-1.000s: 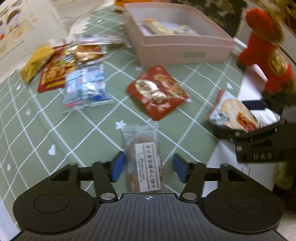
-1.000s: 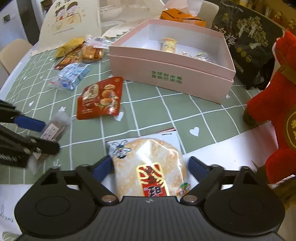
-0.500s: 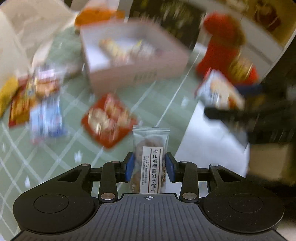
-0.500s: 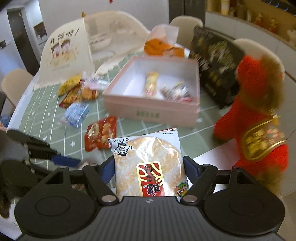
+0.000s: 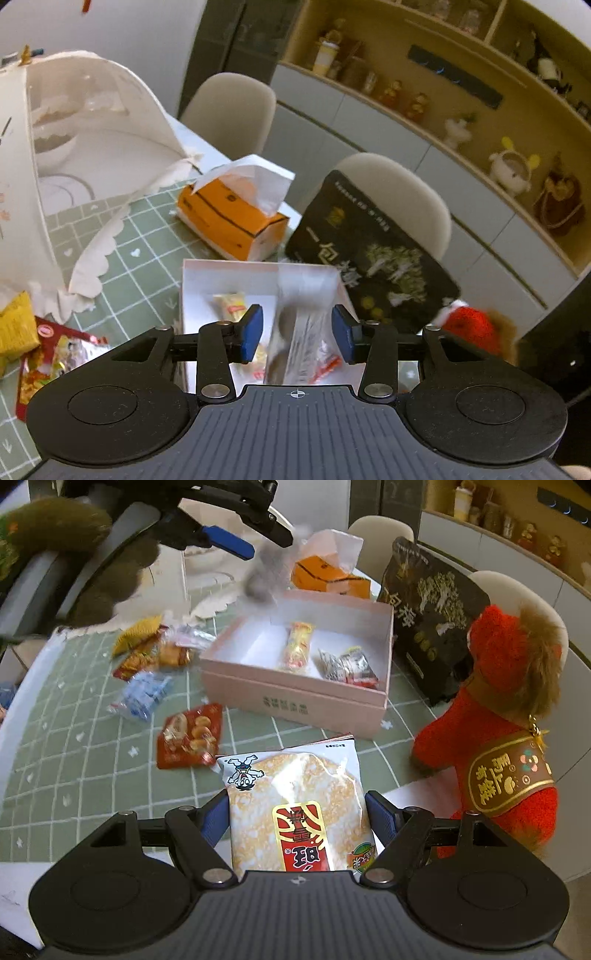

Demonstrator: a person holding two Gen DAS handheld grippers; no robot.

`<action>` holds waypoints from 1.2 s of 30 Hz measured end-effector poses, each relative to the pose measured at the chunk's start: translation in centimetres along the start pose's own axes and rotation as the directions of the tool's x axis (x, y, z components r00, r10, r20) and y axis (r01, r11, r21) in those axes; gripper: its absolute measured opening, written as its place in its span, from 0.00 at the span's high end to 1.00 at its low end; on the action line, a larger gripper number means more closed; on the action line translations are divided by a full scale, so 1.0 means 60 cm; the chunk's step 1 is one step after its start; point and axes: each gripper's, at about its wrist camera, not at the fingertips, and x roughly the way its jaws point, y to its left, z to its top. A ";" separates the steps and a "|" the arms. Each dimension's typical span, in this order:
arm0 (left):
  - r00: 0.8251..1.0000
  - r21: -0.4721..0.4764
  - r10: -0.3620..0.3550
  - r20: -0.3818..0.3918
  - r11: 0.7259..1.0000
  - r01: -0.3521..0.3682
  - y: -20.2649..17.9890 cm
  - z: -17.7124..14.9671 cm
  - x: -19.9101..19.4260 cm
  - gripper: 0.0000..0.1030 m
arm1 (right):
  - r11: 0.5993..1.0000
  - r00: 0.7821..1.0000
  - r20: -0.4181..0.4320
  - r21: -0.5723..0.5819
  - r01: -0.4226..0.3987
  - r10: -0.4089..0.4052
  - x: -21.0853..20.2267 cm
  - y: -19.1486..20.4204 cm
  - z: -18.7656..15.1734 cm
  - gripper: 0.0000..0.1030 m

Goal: Organize snacks
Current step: 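Open the left gripper to drop the cookie packet into the pink box, then open the right gripper to drop the rice cracker packet into the pink box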

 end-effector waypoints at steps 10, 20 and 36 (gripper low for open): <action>0.990 -0.064 0.016 -0.139 0.998 -0.026 0.033 -0.134 -0.039 0.56 | 0.999 0.999 0.036 0.025 0.032 -0.032 0.005 -0.030 0.069 0.25; 0.952 -0.197 -0.039 -0.304 0.980 -0.022 0.078 -0.310 -0.107 0.57 | 0.995 0.989 0.148 0.102 -0.019 0.004 0.057 -0.038 0.310 0.21; 0.983 -0.188 0.152 -0.102 0.968 -0.169 0.219 -0.155 -0.082 0.57 | 0.994 0.994 -0.042 -0.007 -0.105 0.105 0.105 0.051 0.140 0.21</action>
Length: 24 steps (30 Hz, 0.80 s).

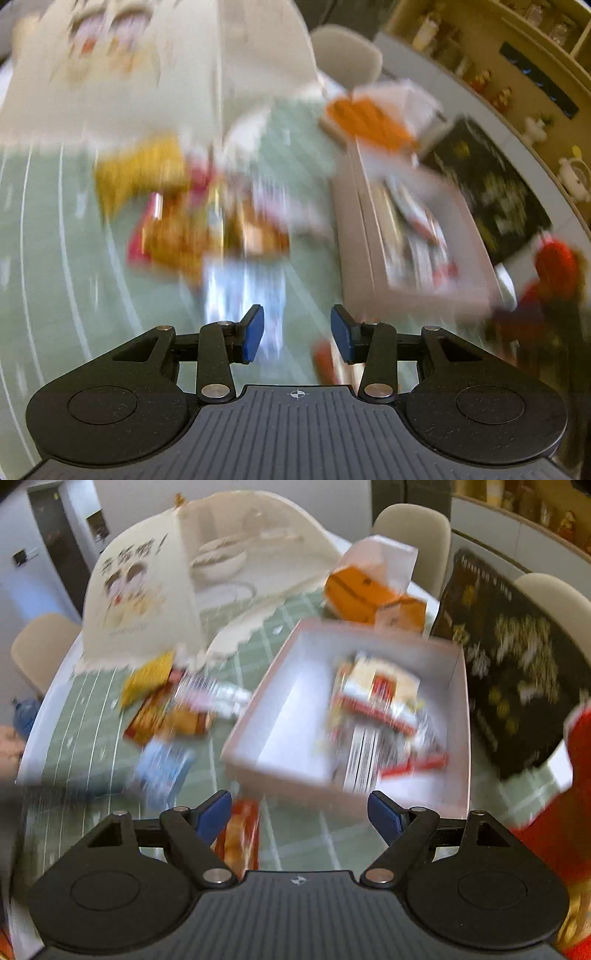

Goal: Organize snacks
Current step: 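Open the right gripper to drop the rice cracker packet into the pink box, then move the right gripper to the red pastry packet and grasp it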

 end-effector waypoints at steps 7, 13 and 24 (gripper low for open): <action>0.996 0.263 0.093 -0.004 0.961 -0.089 -0.074 0.151 0.160 0.57 | 0.999 0.997 -0.061 -0.010 0.036 -0.036 -0.014 -0.021 -0.083 0.21; 0.967 0.411 0.199 -0.161 0.904 -0.118 -0.085 0.127 0.236 0.79 | 0.993 0.993 -0.056 0.047 0.106 -0.104 -0.026 -0.068 -0.116 0.21; 0.947 0.415 0.180 -0.266 0.908 -0.057 -0.076 -0.012 0.116 0.82 | 0.997 0.995 -0.094 0.058 0.043 -0.038 0.037 0.009 -0.073 0.21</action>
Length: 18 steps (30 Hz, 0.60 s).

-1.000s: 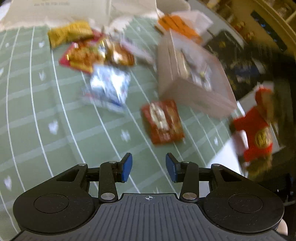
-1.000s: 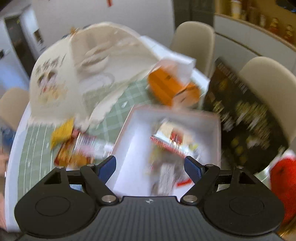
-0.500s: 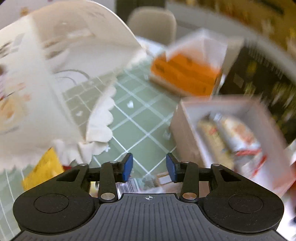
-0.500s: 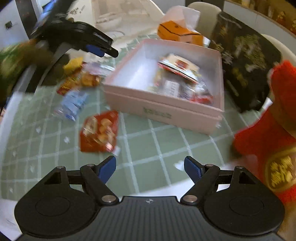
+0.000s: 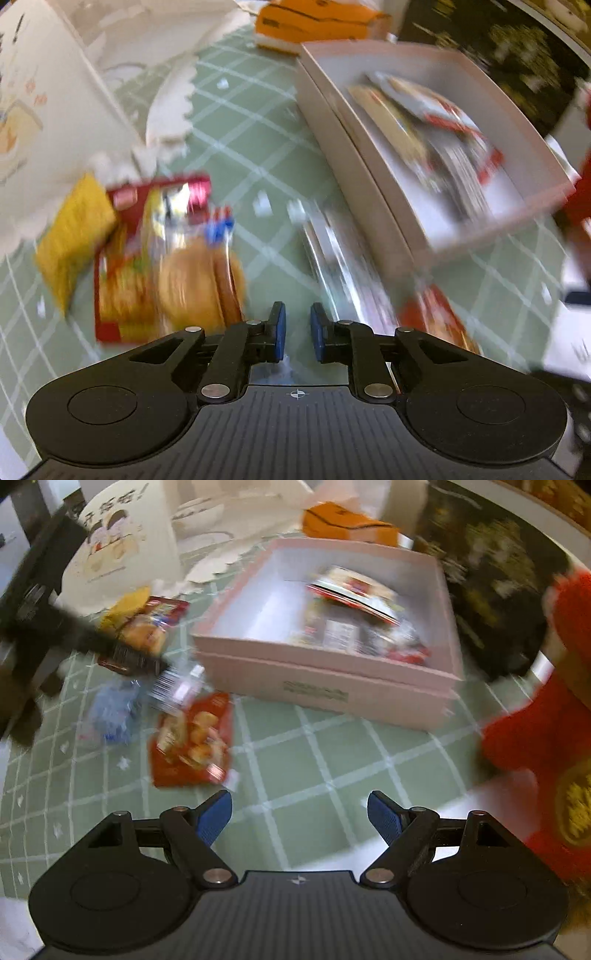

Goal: Organize snacks
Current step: 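Move the right gripper to the red pastry packet and grasp it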

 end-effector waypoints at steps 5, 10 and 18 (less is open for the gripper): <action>0.999 -0.056 -0.031 -0.027 0.998 0.029 0.000 -0.067 -0.031 0.82 | 0.996 0.997 -0.039 0.071 -0.058 0.061 0.047 0.045 0.048 0.21; 0.999 -0.135 -0.023 -0.045 0.991 0.017 0.014 -0.095 -0.040 0.88 | 0.998 0.996 -0.083 0.046 -0.037 0.041 0.086 0.090 0.065 0.18; 0.985 -0.122 -0.153 -0.074 0.982 0.144 -0.040 -0.088 -0.037 0.82 | 0.997 0.998 -0.062 0.075 0.038 -0.033 0.035 0.021 0.030 0.50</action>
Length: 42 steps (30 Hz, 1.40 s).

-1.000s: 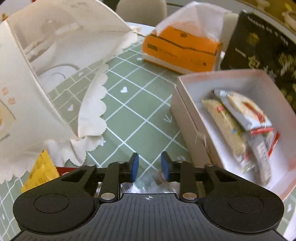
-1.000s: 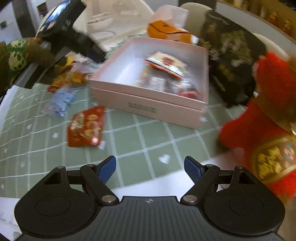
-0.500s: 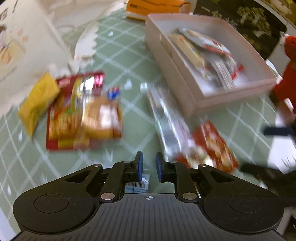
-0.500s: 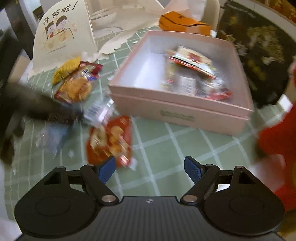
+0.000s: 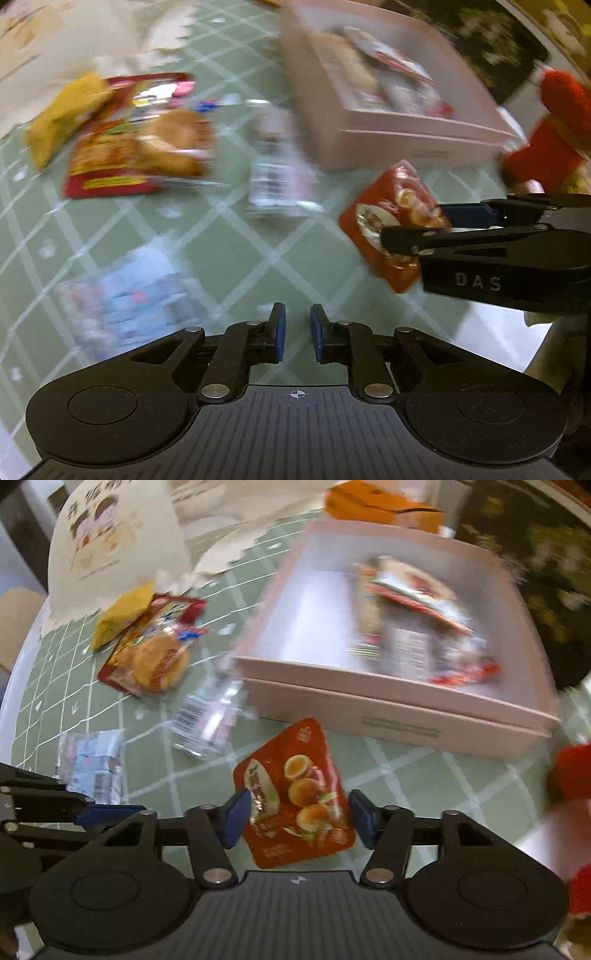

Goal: Organize snacks
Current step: 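Move the right gripper to the red pastry packet and grasp it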

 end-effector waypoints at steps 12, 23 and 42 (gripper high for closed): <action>0.998 0.154 -0.055 -0.018 0.986 0.057 -0.123 0.045 0.042 0.78 | 0.979 0.990 -0.031 0.147 0.142 -0.139 -0.044 -0.120 -0.129 0.52; 0.998 0.157 -0.061 -0.003 0.986 0.060 -0.132 0.057 0.038 0.77 | 0.983 0.989 -0.030 0.111 0.148 -0.146 -0.033 -0.098 -0.134 0.22; 0.997 -0.027 0.031 0.077 0.999 -0.028 -0.033 0.110 0.018 0.77 | 0.973 0.985 -0.023 0.154 0.172 -0.171 -0.015 -0.099 -0.129 0.07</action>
